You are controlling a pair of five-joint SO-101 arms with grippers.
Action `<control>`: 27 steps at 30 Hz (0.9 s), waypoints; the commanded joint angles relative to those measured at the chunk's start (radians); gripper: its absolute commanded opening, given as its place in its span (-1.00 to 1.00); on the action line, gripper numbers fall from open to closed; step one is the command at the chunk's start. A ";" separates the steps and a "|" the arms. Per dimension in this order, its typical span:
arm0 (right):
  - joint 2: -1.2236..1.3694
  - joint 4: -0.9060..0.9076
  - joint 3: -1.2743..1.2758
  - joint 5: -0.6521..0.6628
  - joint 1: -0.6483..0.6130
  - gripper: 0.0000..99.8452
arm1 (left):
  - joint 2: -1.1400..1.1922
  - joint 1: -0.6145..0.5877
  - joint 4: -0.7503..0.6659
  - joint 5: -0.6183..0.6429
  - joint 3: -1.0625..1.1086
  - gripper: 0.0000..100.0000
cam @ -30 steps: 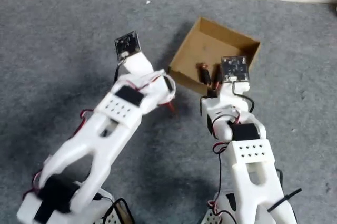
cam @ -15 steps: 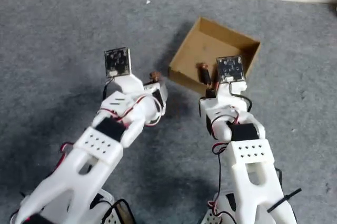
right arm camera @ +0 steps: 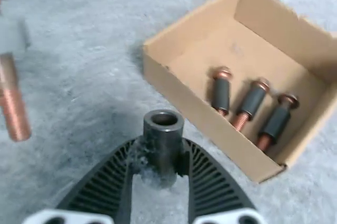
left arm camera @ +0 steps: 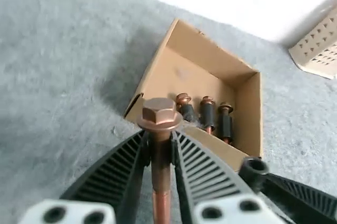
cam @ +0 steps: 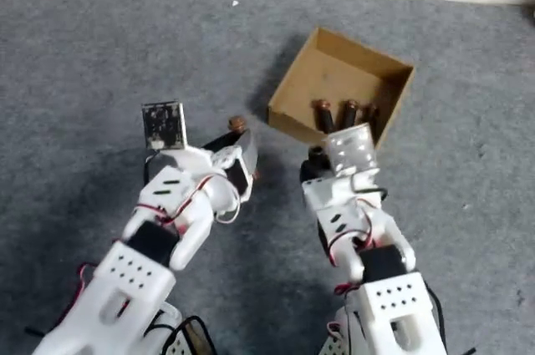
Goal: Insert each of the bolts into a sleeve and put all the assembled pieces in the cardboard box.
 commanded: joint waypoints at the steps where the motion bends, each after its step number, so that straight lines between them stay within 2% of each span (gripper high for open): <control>1: -0.073 -0.074 0.031 0.034 -0.030 -0.99 | -0.130 -0.004 -0.051 -0.037 0.044 -0.99; 11: -0.220 -0.268 0.209 0.037 -0.044 -0.99 | -0.372 -0.002 -0.086 -0.038 0.156 -0.99; 14: -0.272 -0.272 0.248 0.087 -0.077 -0.99 | -0.435 0.010 -0.086 -0.092 0.176 -0.99; 20: -0.415 -0.272 0.349 0.184 -0.140 -0.99 | -0.559 0.120 -0.086 -0.167 0.255 -0.99; 25: -0.565 -0.266 0.421 0.209 -0.157 -0.99 | -0.638 0.147 -0.086 -0.164 0.282 -0.99; 27: -0.605 -0.211 0.433 0.218 -0.170 -0.99 | -0.664 0.147 -0.086 -0.163 0.282 -0.99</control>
